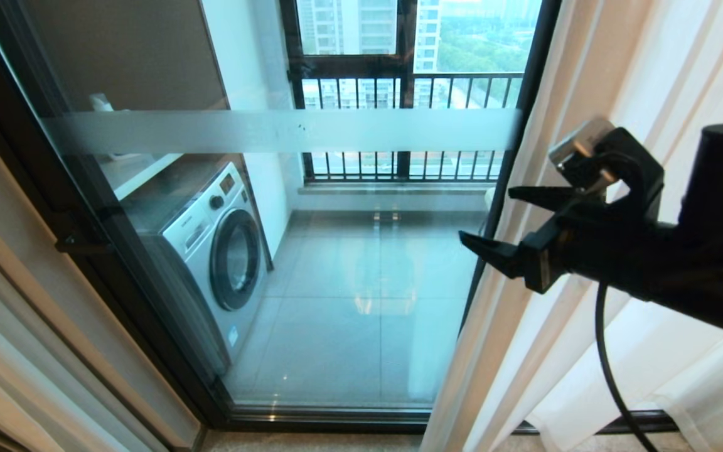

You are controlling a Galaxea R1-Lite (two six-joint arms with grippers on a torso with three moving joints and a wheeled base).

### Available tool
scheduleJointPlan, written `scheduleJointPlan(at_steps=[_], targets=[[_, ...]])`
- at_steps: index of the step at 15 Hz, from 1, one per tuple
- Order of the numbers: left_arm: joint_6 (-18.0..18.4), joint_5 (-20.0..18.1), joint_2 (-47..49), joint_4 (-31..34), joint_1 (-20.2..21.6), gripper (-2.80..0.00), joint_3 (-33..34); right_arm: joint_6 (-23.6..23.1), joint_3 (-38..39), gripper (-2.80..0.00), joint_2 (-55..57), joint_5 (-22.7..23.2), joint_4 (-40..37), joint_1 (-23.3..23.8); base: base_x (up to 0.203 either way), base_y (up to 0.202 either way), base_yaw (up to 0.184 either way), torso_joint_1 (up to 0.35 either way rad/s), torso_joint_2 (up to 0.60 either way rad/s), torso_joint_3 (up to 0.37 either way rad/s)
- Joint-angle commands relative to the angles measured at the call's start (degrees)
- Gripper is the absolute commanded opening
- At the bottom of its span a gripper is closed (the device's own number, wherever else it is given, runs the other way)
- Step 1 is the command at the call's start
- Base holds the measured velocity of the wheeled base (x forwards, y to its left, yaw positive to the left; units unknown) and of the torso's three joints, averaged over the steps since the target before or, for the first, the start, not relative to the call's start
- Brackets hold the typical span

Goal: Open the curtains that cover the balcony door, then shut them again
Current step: Pull the inner curtains open on both sides

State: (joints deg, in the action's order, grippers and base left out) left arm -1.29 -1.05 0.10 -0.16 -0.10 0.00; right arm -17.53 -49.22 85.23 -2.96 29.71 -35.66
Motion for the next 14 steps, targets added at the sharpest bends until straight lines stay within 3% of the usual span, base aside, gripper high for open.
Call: scheduleJointPlan(at_steps=[1,4,10,14], targets=[[-0.03,-0.01,-0.01,-0.02,0.01,-2.80,0.00,-0.18,-1.72,0.00,2.69,-5.26,-0.04,-0.07,0.000,0.000,0.000,0.000,0.00,0.000],[-0.03,-0.01,-0.01,-0.02,0.01,-2.80,0.00,-0.17,-0.80,0.00,-1.69,-6.16,-4.04,-0.11,0.000,0.000,0.000,0.000,0.00,0.000],[-0.03,-0.01,-0.01,-0.02,0.01,-2.80,0.00,-0.20,0.36,0.00,-12.75,-5.85,-26.27,-0.38,0.000,0.000,0.000,0.000,0.00,0.000],[-0.03,-0.01,-0.01,-0.02,0.01,-2.80,0.00,2.64,1.87,0.00,-14.23,-5.99,-29.45,-1.67,0.000,0.000,0.000,0.000,0.00,0.000]])
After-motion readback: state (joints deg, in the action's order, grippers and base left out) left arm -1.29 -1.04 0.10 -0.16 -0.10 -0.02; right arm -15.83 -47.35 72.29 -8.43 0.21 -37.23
